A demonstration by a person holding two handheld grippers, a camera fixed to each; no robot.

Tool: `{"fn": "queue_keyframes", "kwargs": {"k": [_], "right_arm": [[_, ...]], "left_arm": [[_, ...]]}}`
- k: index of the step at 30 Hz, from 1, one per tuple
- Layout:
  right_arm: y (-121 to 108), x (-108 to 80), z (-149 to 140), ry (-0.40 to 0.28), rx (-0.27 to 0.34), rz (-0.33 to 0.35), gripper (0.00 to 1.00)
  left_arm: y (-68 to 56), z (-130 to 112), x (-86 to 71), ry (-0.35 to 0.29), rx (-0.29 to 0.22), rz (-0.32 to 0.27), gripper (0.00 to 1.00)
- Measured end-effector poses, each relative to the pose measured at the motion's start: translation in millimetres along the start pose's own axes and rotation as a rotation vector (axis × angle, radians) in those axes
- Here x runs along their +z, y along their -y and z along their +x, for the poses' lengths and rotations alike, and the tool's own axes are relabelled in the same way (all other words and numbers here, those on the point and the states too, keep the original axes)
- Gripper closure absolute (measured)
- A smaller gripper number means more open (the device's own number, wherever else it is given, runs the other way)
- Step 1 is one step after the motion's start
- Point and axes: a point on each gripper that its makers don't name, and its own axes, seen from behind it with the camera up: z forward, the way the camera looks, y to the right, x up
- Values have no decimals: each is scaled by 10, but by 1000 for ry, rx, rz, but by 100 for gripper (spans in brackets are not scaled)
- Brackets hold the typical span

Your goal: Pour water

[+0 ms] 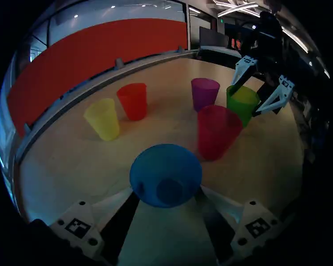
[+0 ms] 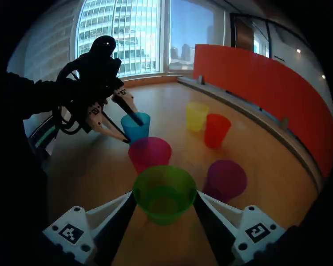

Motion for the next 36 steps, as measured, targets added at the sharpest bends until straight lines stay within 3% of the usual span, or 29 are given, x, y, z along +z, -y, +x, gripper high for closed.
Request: {"fn": "queue_keyframes", "kwargs": {"k": [9,30,36], "right_arm": [[9,42,-48,-4,12,0,10],[-13,60,-223,3,33,-18,9],[-1,41,-248,4,39,-22,8]], "left_arm": [[3,-156,-39,38,24,8,16],[-34,-258,-197,45,7,16,16],[-102,-259,-206,46,4,2,16]]}}
